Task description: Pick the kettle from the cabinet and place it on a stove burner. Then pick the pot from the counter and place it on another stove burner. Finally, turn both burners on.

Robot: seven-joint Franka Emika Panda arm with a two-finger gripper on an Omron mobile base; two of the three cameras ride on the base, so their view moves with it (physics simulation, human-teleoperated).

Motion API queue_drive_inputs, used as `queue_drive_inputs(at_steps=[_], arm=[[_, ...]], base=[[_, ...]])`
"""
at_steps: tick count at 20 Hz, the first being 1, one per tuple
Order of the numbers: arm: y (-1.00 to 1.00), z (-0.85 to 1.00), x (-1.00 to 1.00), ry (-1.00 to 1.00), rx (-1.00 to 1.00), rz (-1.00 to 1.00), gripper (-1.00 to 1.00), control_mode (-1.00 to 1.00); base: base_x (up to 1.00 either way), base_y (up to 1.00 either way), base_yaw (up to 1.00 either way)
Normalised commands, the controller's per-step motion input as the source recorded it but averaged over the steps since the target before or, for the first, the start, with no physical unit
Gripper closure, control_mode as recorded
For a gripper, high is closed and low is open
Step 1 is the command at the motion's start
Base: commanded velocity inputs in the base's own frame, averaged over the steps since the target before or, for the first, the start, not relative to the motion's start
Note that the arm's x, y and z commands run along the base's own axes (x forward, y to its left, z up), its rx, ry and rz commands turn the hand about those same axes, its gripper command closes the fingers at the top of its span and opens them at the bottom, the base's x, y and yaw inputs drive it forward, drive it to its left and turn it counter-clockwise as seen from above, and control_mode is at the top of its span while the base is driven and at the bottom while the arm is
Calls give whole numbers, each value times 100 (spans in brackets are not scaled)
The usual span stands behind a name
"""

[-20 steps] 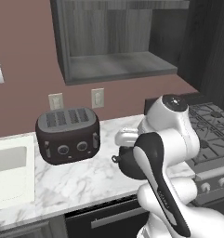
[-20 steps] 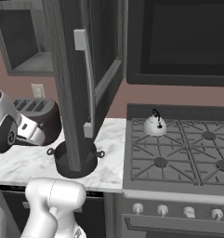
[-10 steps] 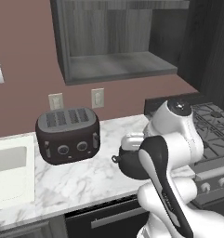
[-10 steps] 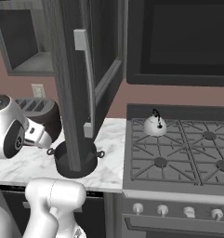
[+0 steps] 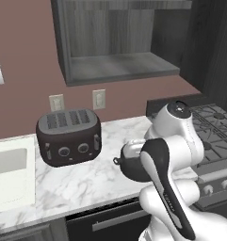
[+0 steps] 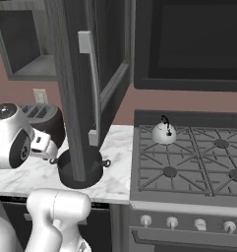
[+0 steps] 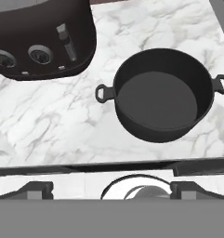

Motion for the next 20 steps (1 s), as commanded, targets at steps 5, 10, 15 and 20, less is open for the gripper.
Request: queue_drive_inputs(at_steps=[5, 10, 15, 20], arm=[[-2, -14, 2, 0, -11, 8, -100, -100], [0, -9, 8, 0, -13, 5, -100, -100], [0, -16, 11, 0, -8, 7, -100, -100], [0, -24, 17, 0, -2, 8, -100, -100]], base=[[0, 0, 0], [0, 0, 0], [0, 0, 0], [0, 0, 0]])
